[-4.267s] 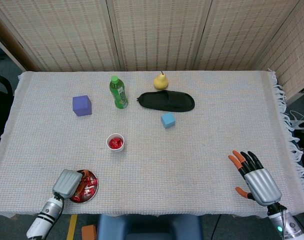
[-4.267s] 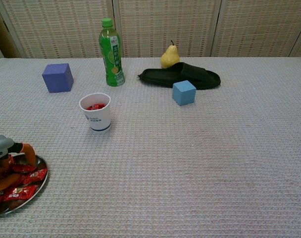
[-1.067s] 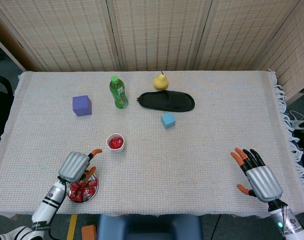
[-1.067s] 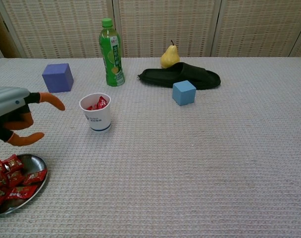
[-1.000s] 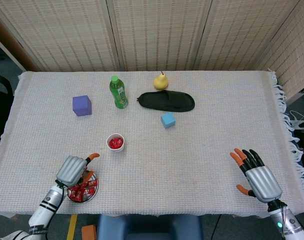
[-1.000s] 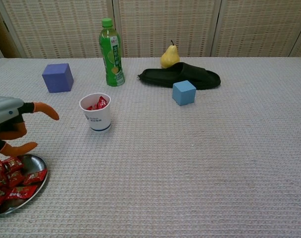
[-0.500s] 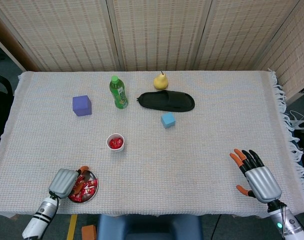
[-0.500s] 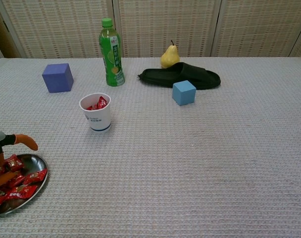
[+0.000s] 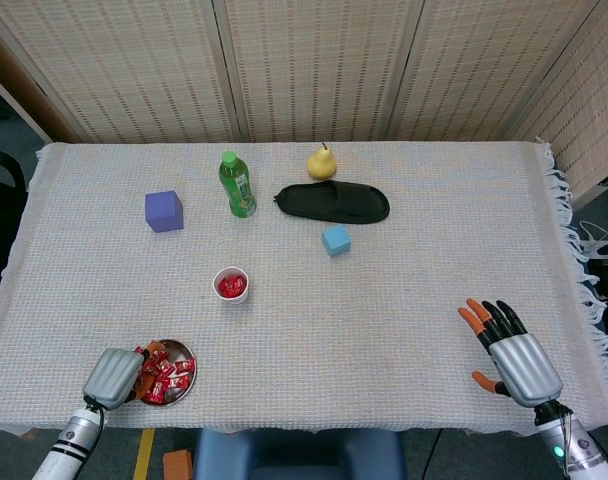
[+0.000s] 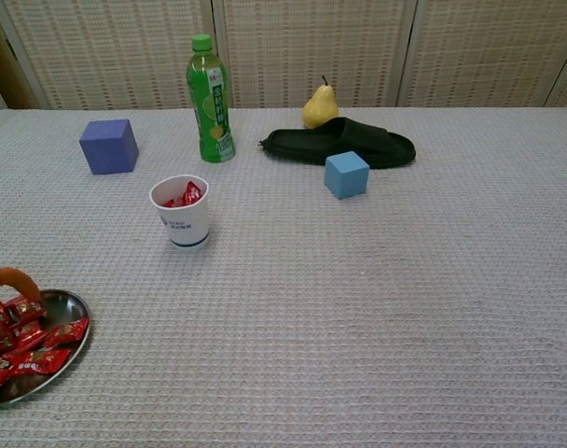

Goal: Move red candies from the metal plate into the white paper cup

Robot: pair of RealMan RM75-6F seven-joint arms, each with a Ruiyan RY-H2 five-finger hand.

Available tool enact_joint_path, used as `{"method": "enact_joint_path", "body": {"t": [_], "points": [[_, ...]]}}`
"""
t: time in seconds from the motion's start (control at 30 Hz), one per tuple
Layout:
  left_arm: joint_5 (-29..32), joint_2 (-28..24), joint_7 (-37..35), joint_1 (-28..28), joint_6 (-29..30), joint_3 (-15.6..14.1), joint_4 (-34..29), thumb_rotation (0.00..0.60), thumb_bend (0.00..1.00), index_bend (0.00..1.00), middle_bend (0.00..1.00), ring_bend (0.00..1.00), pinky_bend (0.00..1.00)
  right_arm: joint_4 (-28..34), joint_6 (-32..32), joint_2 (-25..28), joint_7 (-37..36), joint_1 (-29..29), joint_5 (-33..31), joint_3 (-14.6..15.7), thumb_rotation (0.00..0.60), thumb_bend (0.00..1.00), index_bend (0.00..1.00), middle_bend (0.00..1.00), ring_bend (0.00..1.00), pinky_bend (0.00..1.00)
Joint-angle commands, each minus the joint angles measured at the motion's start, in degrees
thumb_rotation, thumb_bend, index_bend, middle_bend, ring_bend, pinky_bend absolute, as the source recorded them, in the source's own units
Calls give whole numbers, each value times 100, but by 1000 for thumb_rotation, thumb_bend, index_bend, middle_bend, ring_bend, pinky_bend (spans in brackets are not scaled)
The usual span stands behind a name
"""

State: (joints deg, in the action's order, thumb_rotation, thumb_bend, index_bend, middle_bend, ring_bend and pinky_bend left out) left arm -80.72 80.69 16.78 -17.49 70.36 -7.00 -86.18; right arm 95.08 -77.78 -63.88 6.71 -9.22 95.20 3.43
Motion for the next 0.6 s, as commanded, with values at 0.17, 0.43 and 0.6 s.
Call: {"method": "enact_joint_path", "body": {"t": [0.17, 0.43, 0.6], "points": [[-91, 3, -2, 42, -71, -18, -18, 600, 374, 290, 1000, 1000, 1000, 1, 38, -12, 21, -13, -4, 7, 600, 96, 0, 0, 0, 0], [-149, 109, 161, 17, -207, 30, -17, 600, 376, 297, 1000, 1000, 1000, -11, 27, -19, 21, -14, 10, 8, 600, 96, 0, 0, 0, 0], [-86, 164, 282, -11, -329, 84, 17, 600, 374, 307, 1000, 1000, 1000, -14, 19, -10, 2, -9, 10, 10, 600, 95, 0, 0, 0, 0]]}}
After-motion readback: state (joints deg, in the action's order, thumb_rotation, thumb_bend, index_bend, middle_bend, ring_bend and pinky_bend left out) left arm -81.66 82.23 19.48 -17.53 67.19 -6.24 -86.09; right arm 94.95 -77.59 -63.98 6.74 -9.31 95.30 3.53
